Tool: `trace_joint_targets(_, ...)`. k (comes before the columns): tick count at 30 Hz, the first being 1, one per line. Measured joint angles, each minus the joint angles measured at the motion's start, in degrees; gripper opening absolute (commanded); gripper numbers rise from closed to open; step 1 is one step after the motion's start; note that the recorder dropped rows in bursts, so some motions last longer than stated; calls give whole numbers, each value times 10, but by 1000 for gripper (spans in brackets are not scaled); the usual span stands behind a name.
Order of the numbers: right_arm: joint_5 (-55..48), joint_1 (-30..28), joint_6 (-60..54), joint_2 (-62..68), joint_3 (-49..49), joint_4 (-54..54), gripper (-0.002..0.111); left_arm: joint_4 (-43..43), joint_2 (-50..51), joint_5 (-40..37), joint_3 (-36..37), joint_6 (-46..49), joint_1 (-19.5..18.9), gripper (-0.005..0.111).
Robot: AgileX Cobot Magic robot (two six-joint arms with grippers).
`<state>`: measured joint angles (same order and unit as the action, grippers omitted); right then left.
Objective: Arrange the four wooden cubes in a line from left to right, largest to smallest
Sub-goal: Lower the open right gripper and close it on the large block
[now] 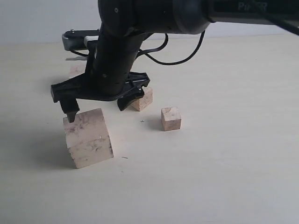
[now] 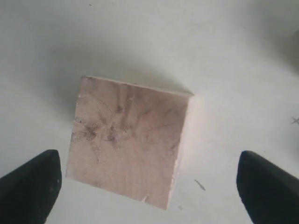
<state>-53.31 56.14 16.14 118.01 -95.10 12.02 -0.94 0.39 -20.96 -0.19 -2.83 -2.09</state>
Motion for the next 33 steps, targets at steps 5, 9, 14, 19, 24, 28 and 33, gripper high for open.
trace_joint_targets(5, -23, 19, 28, 22, -43, 0, 94, 0, 0, 0, 0, 0, 0, 0)
trace_joint_targets(9, -27, 33, 56, 29, -73, -11, 84, 0, 0, 0, 0, 0, 0, 0)
trace_joint_targets(14, -52, 35, 94, 35, -82, -45, 70, 0, 0, 0, 0, 0, 0, 0)
trace_joint_targets(19, -69, 35, 72, 44, -82, -40, 67, 0, 0, 0, 0, 0, 0, 0)
trace_joint_targets(24, -56, 35, 65, 44, -82, -32, 67, 0, 0, 0, 0, 0, 0, 0)
trace_joint_targets(28, -56, 35, 65, 44, -82, -31, 87, 0, 0, 0, 0, 0, 0, 0)
trace_joint_targets(33, -56, 35, 65, 44, -82, -20, 105, 0, 0, 0, 0, 0, 0, 0)
